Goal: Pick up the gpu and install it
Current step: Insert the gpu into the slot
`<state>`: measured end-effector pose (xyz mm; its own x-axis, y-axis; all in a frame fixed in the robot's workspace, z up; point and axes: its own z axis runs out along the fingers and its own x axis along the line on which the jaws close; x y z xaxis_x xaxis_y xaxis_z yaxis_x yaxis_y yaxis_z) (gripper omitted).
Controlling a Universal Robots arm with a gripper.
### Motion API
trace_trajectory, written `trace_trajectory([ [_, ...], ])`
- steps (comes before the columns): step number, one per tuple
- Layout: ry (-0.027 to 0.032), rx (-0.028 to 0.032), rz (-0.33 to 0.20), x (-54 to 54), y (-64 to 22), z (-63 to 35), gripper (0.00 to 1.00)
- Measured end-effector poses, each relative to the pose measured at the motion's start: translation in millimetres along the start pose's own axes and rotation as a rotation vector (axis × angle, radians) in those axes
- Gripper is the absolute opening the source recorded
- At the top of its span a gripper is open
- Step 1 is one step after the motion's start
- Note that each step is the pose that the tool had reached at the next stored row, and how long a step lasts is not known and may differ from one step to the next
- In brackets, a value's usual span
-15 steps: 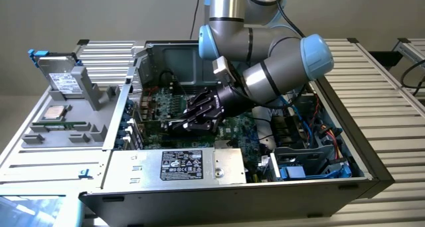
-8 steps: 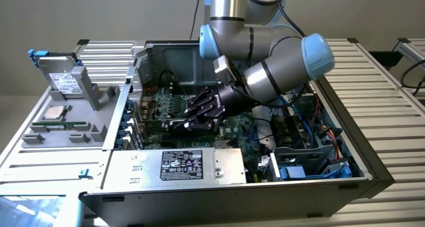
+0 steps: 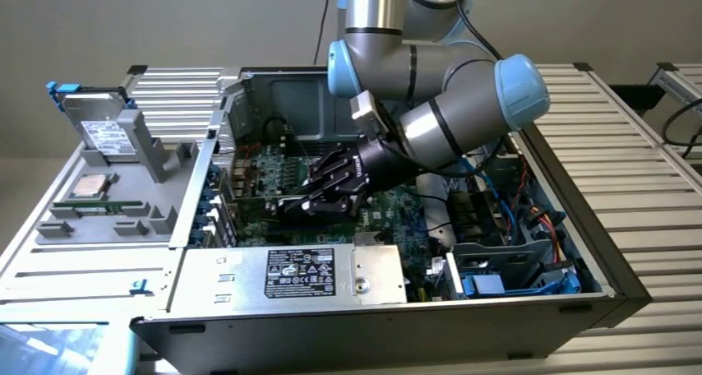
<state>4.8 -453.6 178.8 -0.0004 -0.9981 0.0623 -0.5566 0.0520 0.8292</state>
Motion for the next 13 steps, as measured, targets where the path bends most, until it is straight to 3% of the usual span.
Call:
trace_trajectory([
  [13, -0.0004, 0.0001, 0.0, -0.5, 0.0, -0.2, 0.28],
])
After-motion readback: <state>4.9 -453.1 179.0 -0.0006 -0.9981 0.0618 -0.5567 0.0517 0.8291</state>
